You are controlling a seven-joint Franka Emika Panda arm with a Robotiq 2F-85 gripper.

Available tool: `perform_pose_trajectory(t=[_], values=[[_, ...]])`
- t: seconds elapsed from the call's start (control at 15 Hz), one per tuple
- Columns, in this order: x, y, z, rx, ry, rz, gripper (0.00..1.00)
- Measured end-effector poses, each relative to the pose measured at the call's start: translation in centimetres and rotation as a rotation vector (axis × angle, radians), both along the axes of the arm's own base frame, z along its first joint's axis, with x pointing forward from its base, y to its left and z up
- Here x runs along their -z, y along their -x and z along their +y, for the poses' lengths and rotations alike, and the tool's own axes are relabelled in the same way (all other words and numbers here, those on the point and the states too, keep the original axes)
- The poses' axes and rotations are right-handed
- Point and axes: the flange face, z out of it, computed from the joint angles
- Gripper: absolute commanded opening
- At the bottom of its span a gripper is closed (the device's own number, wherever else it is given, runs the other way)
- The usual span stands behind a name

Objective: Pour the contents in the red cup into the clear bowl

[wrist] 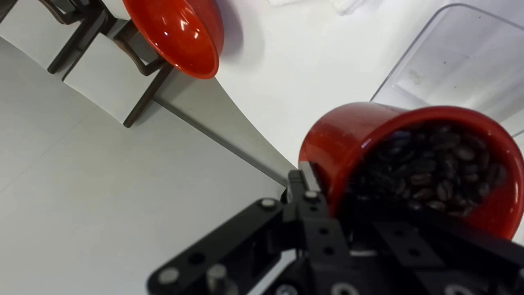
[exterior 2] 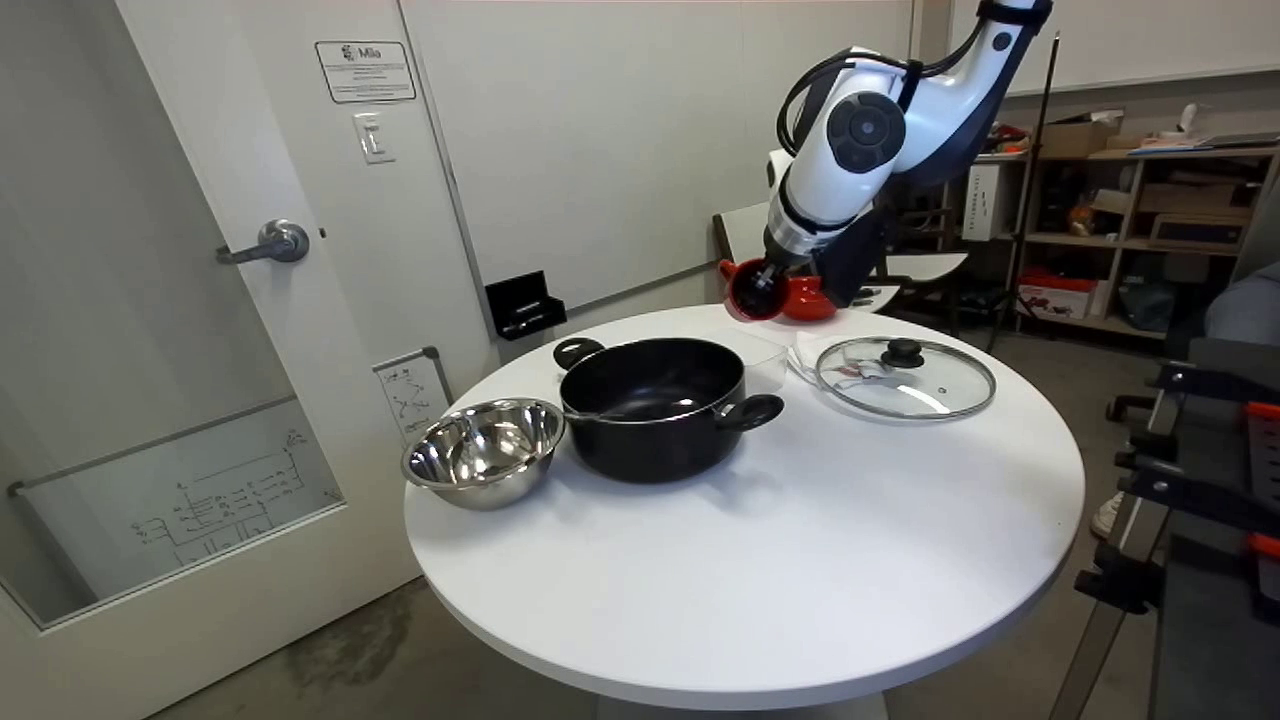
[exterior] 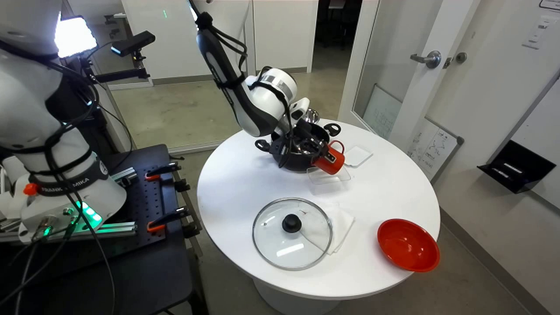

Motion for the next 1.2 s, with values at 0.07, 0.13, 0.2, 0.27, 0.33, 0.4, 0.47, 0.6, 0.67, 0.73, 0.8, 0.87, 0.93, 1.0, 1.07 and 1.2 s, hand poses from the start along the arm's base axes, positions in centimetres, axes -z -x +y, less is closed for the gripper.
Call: perform_pose_trajectory(t=[0.07,0.13,0.2,0.27,0.33,0.4,0.47,0.6,0.67,0.73,0.8,0.87,0.93,1.0,1.07,1.2], values=[[0.0,0.0,0.0,0.0,0.0,0.0,0.09],[0.0,0.0,0.02,0.0,0.0,0.0,0.09],[0.0,0.0,0.03,0.0,0.0,0.0,0.09],[0.0,0.0,0.02,0.0,0.0,0.0,0.09],[0.0,0.0,0.03,0.0,-0.001,0.0,0.02],[0.0,0.0,0.03,0.0,-0.001,0.0,0.02],[0.04,0.0,0.03,0.0,0.0,0.0,0.02],[0.17,0.03,0.08,0.0,0.0,0.002,0.02],[0.15,0.0,0.09,0.0,0.0,0.001,0.02],[0.09,-0.07,0.08,0.0,0.0,0.0,0.02],[0.01,-0.16,0.06,0.0,0.0,-0.003,0.02],[-0.09,-0.27,0.02,-0.001,0.001,-0.004,0.02],[-0.21,-0.4,-0.03,-0.003,0.002,-0.005,0.02],[-0.33,-0.52,-0.07,-0.008,0.001,-0.003,0.02],[-0.46,-0.61,-0.09,-0.018,-0.001,0.004,0.02],[-0.77,-0.82,-0.22,-0.043,-0.001,0.023,0.02]])
